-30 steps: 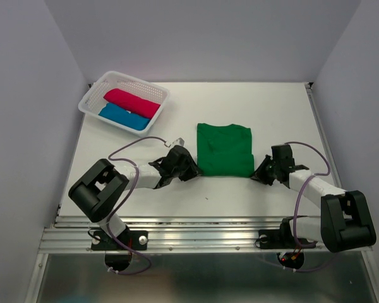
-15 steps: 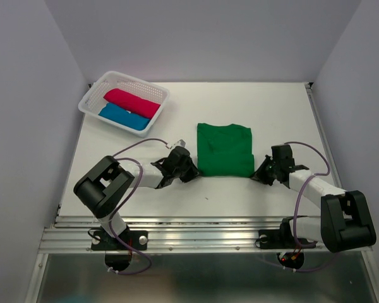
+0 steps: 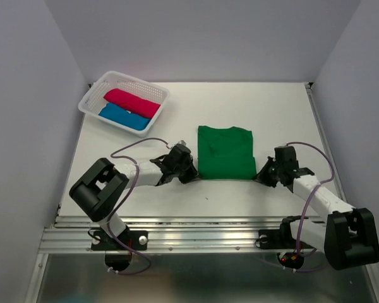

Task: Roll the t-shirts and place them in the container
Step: Roll the T-shirt to the center of the board.

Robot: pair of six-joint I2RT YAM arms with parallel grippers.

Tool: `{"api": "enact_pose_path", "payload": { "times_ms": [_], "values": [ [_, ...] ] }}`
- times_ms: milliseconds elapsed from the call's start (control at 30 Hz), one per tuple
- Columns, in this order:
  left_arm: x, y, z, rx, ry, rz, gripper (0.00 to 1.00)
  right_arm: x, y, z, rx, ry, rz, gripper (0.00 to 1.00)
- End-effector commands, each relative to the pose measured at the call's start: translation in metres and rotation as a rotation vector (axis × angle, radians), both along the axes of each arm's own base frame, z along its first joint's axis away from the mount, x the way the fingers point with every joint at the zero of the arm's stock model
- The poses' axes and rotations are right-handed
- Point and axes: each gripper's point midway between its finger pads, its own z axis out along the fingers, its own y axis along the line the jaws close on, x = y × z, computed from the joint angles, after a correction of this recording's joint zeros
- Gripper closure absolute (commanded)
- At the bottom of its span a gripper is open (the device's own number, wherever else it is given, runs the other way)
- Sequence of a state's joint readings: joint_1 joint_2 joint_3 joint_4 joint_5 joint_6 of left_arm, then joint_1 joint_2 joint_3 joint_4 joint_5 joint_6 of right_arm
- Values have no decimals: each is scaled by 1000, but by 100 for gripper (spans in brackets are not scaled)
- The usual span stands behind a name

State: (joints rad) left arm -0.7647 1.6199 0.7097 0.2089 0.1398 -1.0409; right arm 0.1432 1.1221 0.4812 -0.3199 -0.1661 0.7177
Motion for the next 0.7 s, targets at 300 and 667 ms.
{"api": "enact_pose_path", "payload": {
  "times_ms": [300,667],
  "values": [
    [-23,11,44,25,86,-15,100,-22,2,34,16,15,55,99],
    [-27,9,74,35,125,-35,100,-23,2,62,36,29,6,99]
  ]
}}
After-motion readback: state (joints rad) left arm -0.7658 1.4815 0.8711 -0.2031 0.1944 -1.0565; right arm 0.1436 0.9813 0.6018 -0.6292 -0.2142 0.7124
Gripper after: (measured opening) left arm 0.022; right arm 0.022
